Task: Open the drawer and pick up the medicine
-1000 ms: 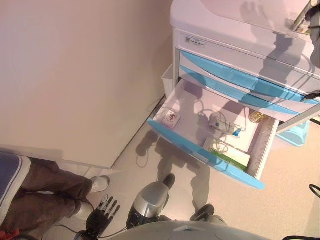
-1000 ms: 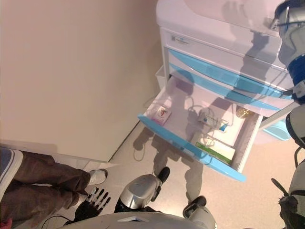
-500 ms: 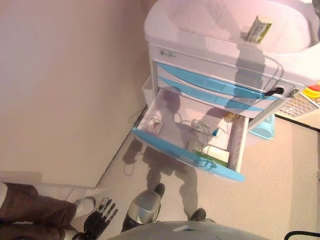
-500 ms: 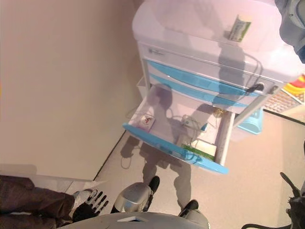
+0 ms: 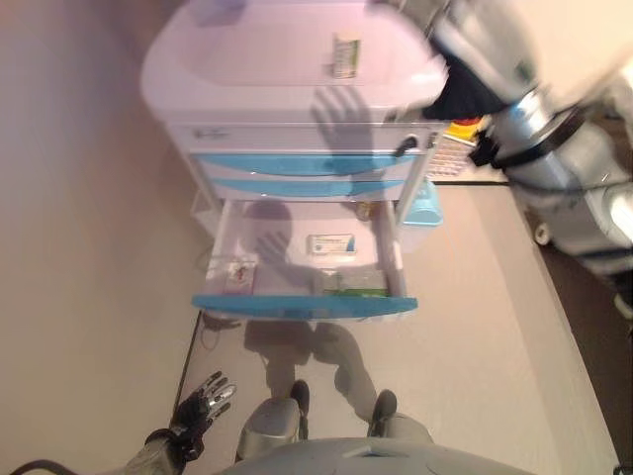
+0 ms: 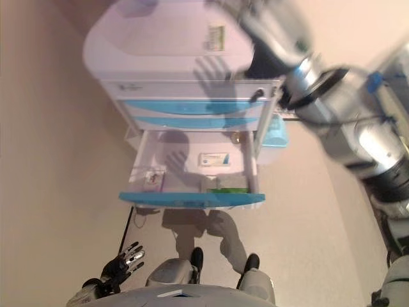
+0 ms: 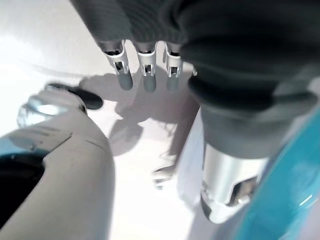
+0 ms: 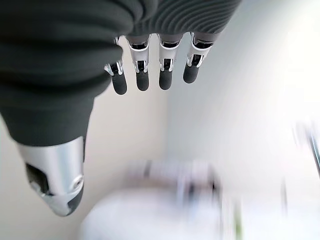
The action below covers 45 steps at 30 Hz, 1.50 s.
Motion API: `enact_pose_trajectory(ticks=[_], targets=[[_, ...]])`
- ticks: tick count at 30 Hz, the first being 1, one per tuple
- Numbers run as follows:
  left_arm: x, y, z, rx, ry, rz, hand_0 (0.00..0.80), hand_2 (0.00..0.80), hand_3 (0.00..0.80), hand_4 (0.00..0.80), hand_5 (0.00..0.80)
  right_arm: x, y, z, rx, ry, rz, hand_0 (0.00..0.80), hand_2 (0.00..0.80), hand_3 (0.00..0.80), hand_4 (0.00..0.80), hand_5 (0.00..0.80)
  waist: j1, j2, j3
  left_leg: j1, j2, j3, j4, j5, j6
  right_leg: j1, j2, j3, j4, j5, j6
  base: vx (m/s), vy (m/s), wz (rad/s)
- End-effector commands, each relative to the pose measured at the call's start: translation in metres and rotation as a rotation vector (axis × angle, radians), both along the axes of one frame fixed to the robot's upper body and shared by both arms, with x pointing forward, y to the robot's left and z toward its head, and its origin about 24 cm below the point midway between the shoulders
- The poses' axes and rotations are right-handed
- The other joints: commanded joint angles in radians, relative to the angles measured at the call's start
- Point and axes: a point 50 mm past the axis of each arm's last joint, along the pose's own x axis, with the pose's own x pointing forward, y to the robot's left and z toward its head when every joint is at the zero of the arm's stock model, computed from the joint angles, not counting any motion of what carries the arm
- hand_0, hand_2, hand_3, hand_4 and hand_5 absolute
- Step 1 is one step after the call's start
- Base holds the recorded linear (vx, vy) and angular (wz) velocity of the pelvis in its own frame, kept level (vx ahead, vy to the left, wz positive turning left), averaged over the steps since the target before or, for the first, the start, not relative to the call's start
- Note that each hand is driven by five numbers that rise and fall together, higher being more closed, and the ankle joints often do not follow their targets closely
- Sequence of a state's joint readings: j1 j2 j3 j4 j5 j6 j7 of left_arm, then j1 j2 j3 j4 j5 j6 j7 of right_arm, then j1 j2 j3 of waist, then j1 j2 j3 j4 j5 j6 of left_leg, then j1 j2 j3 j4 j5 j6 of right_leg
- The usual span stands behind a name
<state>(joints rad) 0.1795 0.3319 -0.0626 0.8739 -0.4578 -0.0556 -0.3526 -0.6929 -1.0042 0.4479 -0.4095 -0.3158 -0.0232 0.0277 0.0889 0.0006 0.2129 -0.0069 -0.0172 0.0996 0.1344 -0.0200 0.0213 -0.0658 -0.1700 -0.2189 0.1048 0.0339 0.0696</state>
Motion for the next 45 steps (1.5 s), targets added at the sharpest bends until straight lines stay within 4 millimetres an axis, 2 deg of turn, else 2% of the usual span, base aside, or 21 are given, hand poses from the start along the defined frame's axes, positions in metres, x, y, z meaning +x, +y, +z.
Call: enact_pose_trajectory(ticks=[1,4,5,7,11,13,17,19,20,21,26,30,35,38,39,42,45], targets=[[0.004,0.013,0.002,0.202,0.034,-0.178,0.000,0.000,0.000,0.000,0.000,-0.006,0.000,0.011,-0.002,0.272,0.121,0.000,0.000,0.000,0.000,0.000,-0.014,0.018,0.006,0.006,-0.012,0.004,-0.015,-0.092,0.004,0.048,-0.004,-0.010,0.157,-0.170,0.045,-0.055,-0.039,-0.42],[0.018,0.015,0.005,0.311,0.028,-0.284,0.000,0.000,0.000,0.000,0.000,-0.010,-0.002,-0.008,0.048,0.544,0.207,0.000,0.000,0.000,0.000,0.000,-0.056,0.018,0.017,0.007,0.001,0.037,-0.011,-0.094,-0.002,0.036,0.000,0.007,0.157,-0.170,0.042,-0.071,-0.032,-0.40],[0.025,0.014,0.006,0.345,0.036,-0.326,0.000,0.000,0.000,0.000,0.000,-0.010,-0.005,-0.019,0.099,0.683,0.245,0.000,0.000,0.000,0.000,0.000,-0.079,0.017,0.024,0.009,0.004,0.049,-0.009,-0.096,-0.004,0.027,0.001,0.016,0.163,-0.168,0.043,-0.073,-0.030,-0.31],[0.036,0.013,0.009,0.399,0.014,-0.383,0.000,0.000,0.000,0.000,0.000,-0.014,-0.006,-0.034,0.119,0.798,0.315,0.000,0.000,0.000,0.000,0.000,-0.105,0.015,0.033,0.009,0.007,0.064,-0.007,-0.097,-0.003,0.016,0.001,0.029,0.168,-0.167,0.045,-0.073,-0.045,-0.22],[0.063,0.002,0.017,0.502,-0.055,-0.495,0.000,0.000,0.000,0.000,0.000,-0.020,-0.013,-0.063,0.127,0.985,0.354,0.000,0.000,0.000,0.000,0.000,-0.149,0.015,0.054,-0.001,0.014,0.089,0.008,-0.100,-0.005,-0.009,0.001,0.053,0.175,-0.162,0.047,-0.072,-0.051,-0.25],[0.075,-0.003,0.022,0.544,-0.097,-0.535,0.000,0.000,0.000,0.000,0.000,-0.021,-0.018,-0.079,0.144,1.132,0.370,0.000,0.000,0.000,0.000,0.000,-0.169,0.017,0.065,-0.004,0.017,0.102,0.018,-0.105,-0.006,-0.018,0.002,0.065,0.176,-0.160,0.046,-0.052,-0.021,-0.20],[0.098,-0.007,0.033,0.612,-0.161,-0.565,0.000,0.000,0.000,0.000,0.000,-0.026,-0.031,-0.130,0.149,1.376,0.278,0.000,0.000,0.000,0.000,0.000,-0.208,0.022,0.088,-0.009,0.018,0.120,0.035,-0.108,-0.010,-0.037,0.005,0.092,0.179,-0.152,0.047,-0.033,0.009,-0.21],[0.103,-0.007,0.035,0.645,-0.181,-0.581,0.000,0.000,0.000,0.000,0.000,-0.027,-0.039,-0.145,0.168,1.424,0.221,0.000,0.000,0.000,0.000,0.000,-0.217,0.023,0.095,-0.009,0.020,0.127,0.037,-0.109,-0.011,-0.041,0.004,0.097,0.179,-0.150,0.048,-0.042,0.020,-0.13],[0.112,-0.002,0.043,0.708,-0.218,-0.589,0.000,0.000,0.000,0.000,0.000,-0.031,-0.053,-0.171,0.253,1.522,0.139,0.000,0.000,0.000,0.000,0.000,-0.237,0.024,0.116,-0.012,0.018,0.135,0.048,-0.114,-0.011,-0.052,0.002,0.109,0.187,-0.151,0.047,-0.069,0.049,-0.15],[0.117,0.001,0.047,0.731,-0.231,-0.583,0.000,0.000,0.000,0.000,0.000,-0.034,-0.062,-0.185,0.301,1.553,0.089,0.000,0.000,0.000,0.000,0.000,-0.246,0.026,0.121,-0.018,0.018,0.141,0.051,-0.114,-0.012,-0.062,0.003,0.115,0.188,-0.147,0.047,-0.067,0.062,-0.14],[0.139,0.020,0.067,0.802,-0.275,-0.500,0.000,0.000,0.000,0.000,0.000,-0.051,-0.096,-0.235,0.430,1.653,-0.107,0.000,0.000,0.000,0.000,0.000,-0.305,0.041,0.160,-0.024,0.014,0.170,0.065,-0.117,-0.014,-0.092,0.004,0.144,0.203,-0.151,0.042,-0.036,0.124,-0.16],[0.155,0.033,0.084,0.804,-0.309,-0.394,0.000,0.000,0.000,0.000,0.000,-0.060,-0.116,-0.251,0.525,1.649,-0.207,0.000,0.000,0.000,0.000,0.000,-0.349,0.056,0.194,-0.036,0.012,0.197,0.074,-0.115,-0.019,-0.121,0.005,0.168,0.206,-0.147,0.036,-0.035,0.170,-0.23],[0.171,0.053,0.105,0.815,-0.347,-0.261,0.000,0.000,0.000,0.000,0.000,-0.061,-0.129,-0.251,0.620,1.618,-0.223,0.000,0.000,0.000,0.000,0.000,-0.389,0.054,0.232,-0.064,0.013,0.229,0.099,-0.122,-0.020,-0.165,0.008,0.198,0.212,-0.142,0.033,-0.035,0.142,-0.23],[0.177,0.072,0.120,0.819,-0.370,-0.169,0.000,0.000,0.000,0.000,0.000,-0.063,-0.135,-0.252,0.677,1.622,-0.201,0.000,0.000,0.000,0.000,0.000,-0.407,0.049,0.253,-0.098,0.018,0.246,0.136,-0.132,-0.017,-0.205,0.010,0.214,0.232,-0.144,0.028,-0.012,0.129,-0.18],[0.177,0.074,0.122,0.816,-0.370,-0.156,0.000,0.000,0.000,0.000,0.000,-0.064,-0.136,-0.253,0.677,1.625,-0.205,0.000,0.000,0.000,0.000,0.000,-0.411,0.049,0.257,-0.093,0.015,0.235,0.146,-0.155,-0.022,-0.200,0.008,0.217,0.247,-0.169,0.034,0.046,0.152,-0.26],[0.181,0.089,0.135,0.819,-0.378,-0.090,0.000,0.000,0.000,0.000,0.000,-0.067,-0.138,-0.258,0.694,1.643,-0.197,0.000,0.000,0.000,0.000,0.000,-0.417,0.041,0.274,-0.117,0.018,0.240,0.183,-0.169,-0.017,-0.221,0.008,0.227,0.266,-0.171,0.030,0.022,0.092,-0.09],[0.190,0.106,0.160,0.830,-0.401,-0.024,0.000,0.000,0.000,0.000,0.000,-0.069,-0.138,-0.265,0.712,1.636,-0.211,0.000,0.000,0.000,0.000,0.000,-0.412,0.029,0.294,-0.160,0.023,0.230,0.234,-0.186,-0.012,-0.256,0.011,0.236,0.297,-0.174,0.025,-0.017,0.022,-0.06]])
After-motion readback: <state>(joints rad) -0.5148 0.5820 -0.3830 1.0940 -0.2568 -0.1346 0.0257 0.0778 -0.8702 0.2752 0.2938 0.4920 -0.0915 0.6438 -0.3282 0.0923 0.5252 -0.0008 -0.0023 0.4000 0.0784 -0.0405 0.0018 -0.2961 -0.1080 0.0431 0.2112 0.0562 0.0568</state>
